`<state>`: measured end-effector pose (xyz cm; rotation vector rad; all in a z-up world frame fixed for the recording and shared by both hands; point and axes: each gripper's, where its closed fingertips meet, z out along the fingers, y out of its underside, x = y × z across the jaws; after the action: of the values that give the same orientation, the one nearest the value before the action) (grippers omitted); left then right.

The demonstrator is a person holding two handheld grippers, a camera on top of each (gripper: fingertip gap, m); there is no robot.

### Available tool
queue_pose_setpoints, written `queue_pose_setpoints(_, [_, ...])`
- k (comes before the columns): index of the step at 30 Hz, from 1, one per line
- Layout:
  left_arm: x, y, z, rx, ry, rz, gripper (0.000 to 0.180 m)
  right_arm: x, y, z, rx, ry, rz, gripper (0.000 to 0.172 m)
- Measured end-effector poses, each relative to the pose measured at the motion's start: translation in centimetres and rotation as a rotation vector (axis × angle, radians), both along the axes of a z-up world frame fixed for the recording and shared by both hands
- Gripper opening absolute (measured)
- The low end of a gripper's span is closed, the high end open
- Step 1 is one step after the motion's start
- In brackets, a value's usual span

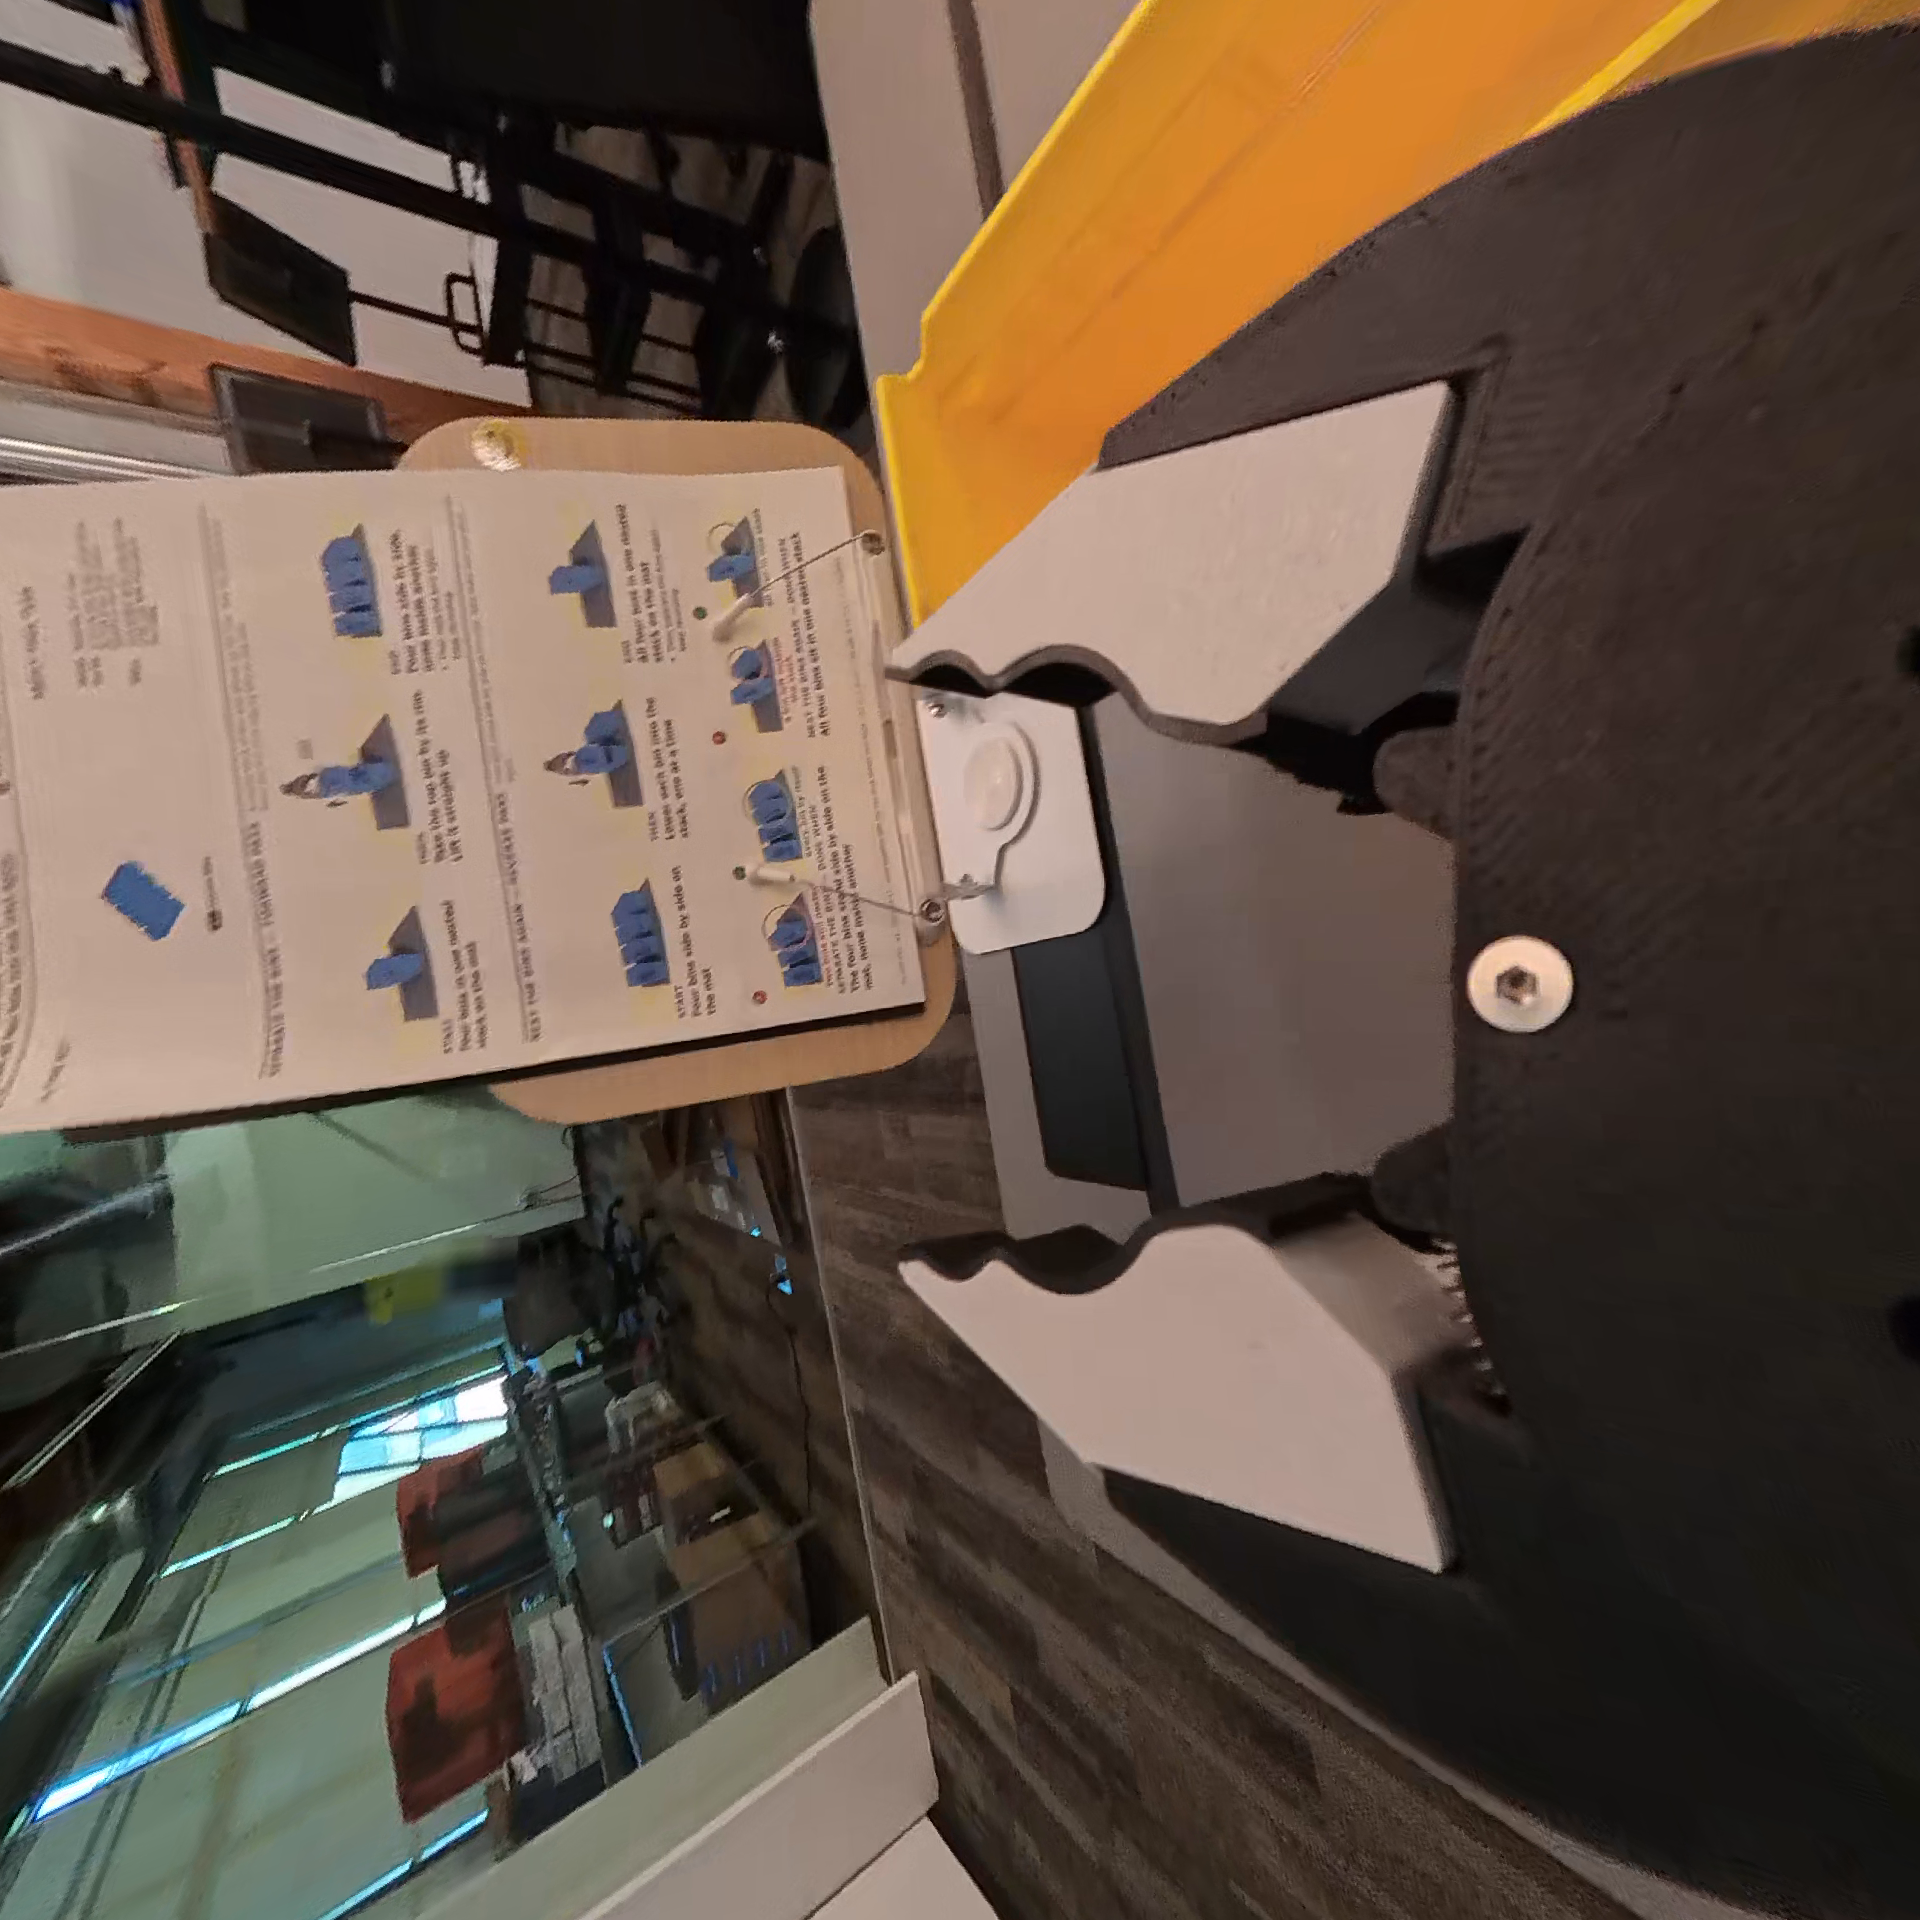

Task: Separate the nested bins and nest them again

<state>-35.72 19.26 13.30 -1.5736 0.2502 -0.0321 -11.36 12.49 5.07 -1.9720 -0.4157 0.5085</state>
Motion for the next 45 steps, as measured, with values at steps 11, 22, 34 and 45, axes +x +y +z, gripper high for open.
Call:
queue_pose_setpoints(11, [0.6,-1.8,-0.5,-0.108,-0.027,-0.102,0.098,-1.3,2.8,-1.9,-0.379,-0.197,-0.095,0.048])
queue_pose_setpoints(22, [1.2,-4.4,0.8,-0.109,-0.030,-0.190,0.095,-2.1,3.7,-6.3,-0.710,-0.386,-0.246,0.041])
queue_pose_setpoints(34, [-1.7,-3.5,1.1,-0.148,-0.118,-0.205,0.094,-5.2,4.7,-4.6,-0.691,-0.292,-0.325,0.099])
queue_pose_setpoints(45, [-3.4,-3.7,1.1,-0.173,-0.181,-0.219,0.094,-6.8,4.2,-6.4,-0.901,-0.515,-0.451,0.135])
